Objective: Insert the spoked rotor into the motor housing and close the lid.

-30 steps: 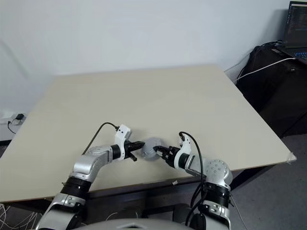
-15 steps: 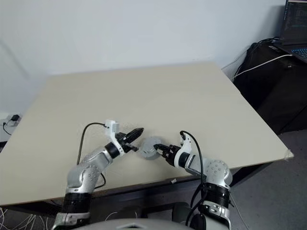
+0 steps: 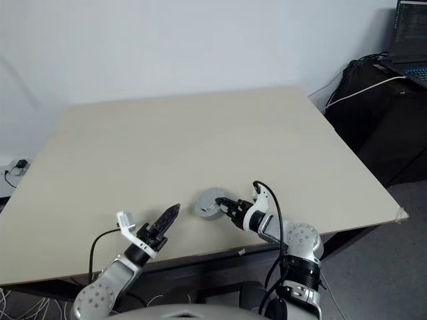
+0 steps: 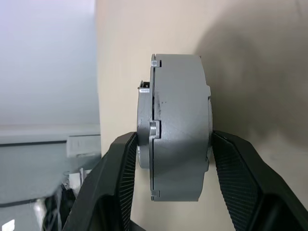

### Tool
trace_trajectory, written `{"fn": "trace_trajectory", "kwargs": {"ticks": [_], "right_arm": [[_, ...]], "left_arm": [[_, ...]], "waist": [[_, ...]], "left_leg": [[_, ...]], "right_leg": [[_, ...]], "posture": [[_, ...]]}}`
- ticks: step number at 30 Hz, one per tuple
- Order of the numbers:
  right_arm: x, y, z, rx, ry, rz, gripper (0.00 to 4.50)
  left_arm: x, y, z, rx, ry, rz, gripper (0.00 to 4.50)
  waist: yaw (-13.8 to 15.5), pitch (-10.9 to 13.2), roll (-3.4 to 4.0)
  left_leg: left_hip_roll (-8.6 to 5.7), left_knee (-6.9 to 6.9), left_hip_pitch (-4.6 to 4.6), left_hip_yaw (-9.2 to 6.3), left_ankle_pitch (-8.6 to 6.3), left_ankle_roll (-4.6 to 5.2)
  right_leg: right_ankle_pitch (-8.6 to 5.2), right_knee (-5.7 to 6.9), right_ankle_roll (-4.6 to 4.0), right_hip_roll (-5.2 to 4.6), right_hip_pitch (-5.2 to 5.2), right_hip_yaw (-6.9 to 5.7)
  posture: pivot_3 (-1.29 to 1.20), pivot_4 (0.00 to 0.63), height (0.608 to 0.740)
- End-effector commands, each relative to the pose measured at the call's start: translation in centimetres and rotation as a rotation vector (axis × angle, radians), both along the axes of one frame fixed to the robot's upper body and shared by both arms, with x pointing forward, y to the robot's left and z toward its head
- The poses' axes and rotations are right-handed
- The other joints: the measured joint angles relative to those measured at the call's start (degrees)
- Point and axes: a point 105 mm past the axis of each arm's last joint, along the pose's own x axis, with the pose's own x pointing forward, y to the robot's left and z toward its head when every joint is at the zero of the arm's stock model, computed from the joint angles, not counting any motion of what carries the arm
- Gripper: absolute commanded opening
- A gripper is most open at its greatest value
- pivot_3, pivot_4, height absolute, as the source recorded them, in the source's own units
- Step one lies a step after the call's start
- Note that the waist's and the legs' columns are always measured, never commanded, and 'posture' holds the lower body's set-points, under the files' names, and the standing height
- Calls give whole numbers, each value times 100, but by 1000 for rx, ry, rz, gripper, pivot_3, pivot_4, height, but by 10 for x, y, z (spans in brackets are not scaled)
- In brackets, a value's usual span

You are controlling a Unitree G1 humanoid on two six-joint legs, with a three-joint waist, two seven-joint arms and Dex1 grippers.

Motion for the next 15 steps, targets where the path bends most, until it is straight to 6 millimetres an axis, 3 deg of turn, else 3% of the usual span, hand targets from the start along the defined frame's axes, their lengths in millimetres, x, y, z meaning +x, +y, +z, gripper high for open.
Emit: {"fn": "trace_trajectory", "kwargs": {"ticks": [1,7,15], "right_arm": [[4,34,40,191,-119,20,2153],[0,41,51,252,-142,49,2153],[-19,59,59,301,-149,173,2153]], "left_arm": [[-1,-5,16,-161,-36,78,4470],[-7,-13,15,-288,15,77,4500],[4,-20,23,-359,-17,26,4500]], "waist": [[1,4,0],[10,15,3],[2,21,6]], "left_leg": [[0,0,-1,0,0,0],[1,0,-1,-3,-1,0],[1,0,-2,0,0,0]], "right_leg": [[0,-1,0,-1,0,0],[-4,-3,3,-4,0,0],[4,-2,-19,3,0,-1]], "posture": [[0,0,740],[0,0,740],[0,0,740]]}}
